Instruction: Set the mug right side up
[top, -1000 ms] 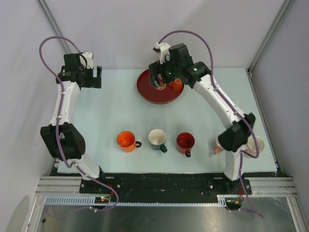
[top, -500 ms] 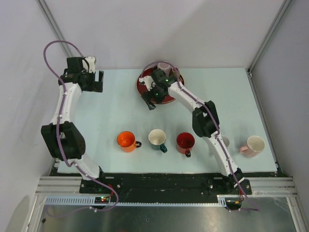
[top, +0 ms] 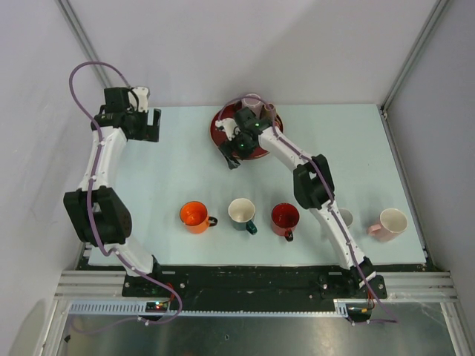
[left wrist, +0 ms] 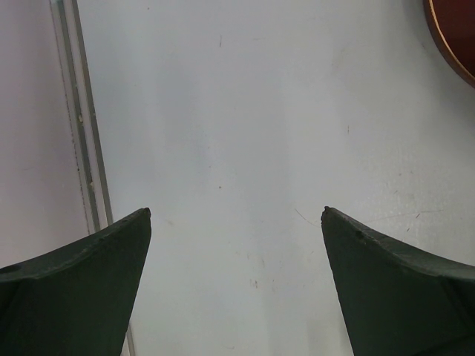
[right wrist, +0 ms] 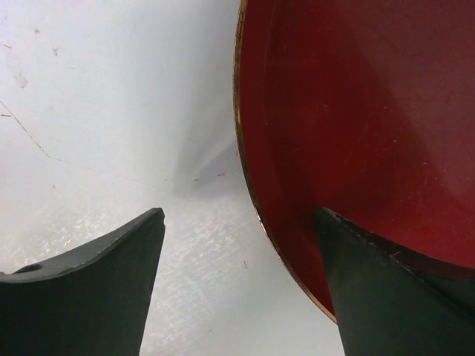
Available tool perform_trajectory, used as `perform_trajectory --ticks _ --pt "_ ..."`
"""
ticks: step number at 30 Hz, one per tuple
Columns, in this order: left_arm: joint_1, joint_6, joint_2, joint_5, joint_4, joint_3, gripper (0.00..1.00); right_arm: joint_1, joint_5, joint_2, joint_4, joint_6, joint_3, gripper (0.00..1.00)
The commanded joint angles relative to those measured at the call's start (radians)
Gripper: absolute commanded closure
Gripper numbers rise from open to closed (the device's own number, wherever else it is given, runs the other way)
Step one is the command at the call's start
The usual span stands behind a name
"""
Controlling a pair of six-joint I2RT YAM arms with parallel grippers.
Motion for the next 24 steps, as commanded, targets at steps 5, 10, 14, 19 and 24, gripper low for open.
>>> perform_trajectory --ticks 5,10,14,19,24 --pt "-0.008 0.019 -0.001 -0.013 0.015 0.014 0.00 0.032 -0.095 -0.080 -0.048 -0.044 -0.090 0.24" --pt "-0.008 0.023 0.003 -0.014 0.016 0.013 0.00 0.062 -0.113 -0.161 -0.041 -0.082 -0.219 0.31" --pt "-0.009 0.024 0.006 -0.013 0.016 0.009 0.00 0.070 -0.091 -0.198 -0.047 -0.092 -0.263 0.31" --pt "-0.010 0.025 0.011 -0.008 0.016 0.006 0.00 0.093 -0.087 -0.225 -0.094 -0.079 -0.215 0.23" --pt "-0.012 0.026 0.011 -0.001 0.014 0.005 0.00 0.056 -0.038 -0.309 -0.014 0.034 -0.174 0.13"
